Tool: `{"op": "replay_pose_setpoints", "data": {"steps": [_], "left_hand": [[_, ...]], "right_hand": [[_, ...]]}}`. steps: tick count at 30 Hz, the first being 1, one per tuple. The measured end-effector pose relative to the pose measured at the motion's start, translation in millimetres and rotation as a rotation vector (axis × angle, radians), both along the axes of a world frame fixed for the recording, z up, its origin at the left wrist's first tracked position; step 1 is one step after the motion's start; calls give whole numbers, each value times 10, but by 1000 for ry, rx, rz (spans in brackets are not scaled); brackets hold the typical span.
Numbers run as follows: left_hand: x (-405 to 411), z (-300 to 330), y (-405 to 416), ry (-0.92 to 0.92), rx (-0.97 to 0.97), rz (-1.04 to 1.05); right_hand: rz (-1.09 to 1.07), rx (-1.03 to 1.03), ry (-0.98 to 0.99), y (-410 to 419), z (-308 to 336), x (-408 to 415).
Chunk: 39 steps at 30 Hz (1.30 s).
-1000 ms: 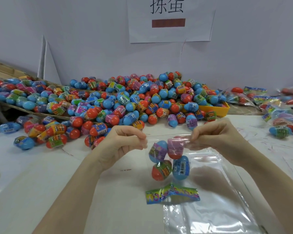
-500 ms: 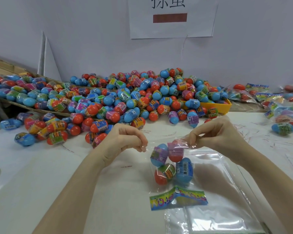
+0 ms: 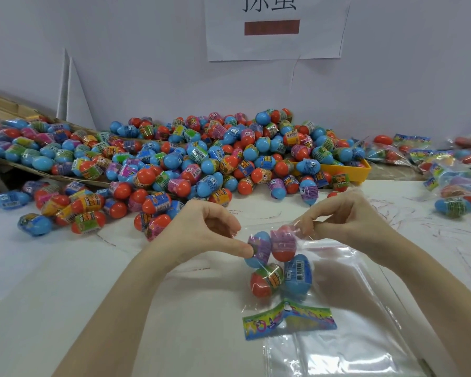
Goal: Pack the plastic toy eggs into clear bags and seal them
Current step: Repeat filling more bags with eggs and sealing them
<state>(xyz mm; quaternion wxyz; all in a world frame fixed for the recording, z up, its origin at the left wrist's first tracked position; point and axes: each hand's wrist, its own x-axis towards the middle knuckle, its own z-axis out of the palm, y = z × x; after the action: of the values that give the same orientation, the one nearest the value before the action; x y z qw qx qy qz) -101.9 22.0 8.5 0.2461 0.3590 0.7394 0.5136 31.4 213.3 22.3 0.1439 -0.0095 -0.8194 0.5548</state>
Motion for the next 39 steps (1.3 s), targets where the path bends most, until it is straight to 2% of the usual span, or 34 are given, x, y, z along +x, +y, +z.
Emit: {"op": "replay_pose_setpoints", "data": {"steps": [8,13,18,23,27,31,35,39], "left_hand": [[48,-8,8,-7,21,-34],[59,15,4,2,36,-35],[90,31,4,19,78,-72],[123,43,27,-14,134,-42],[199,37,73,-72,-18,-140],[174,76,24,-138,28,-204],[115,81,-24,-173,107,-203],[95,49,-23,-177,67,-210]], "right_hand": [[188,-14,-233,140,75,85],[-30,22,-18,14,130,36],[96,207,-309,-227,23,-67],[143,75,-241,-199,23,-58],[164,9,-161,-220,26,-44],[270,-37,-206,-121,80,-15],[376,-207,-218,-8,77,17],[387,-143,-276,11,73,28]]}}
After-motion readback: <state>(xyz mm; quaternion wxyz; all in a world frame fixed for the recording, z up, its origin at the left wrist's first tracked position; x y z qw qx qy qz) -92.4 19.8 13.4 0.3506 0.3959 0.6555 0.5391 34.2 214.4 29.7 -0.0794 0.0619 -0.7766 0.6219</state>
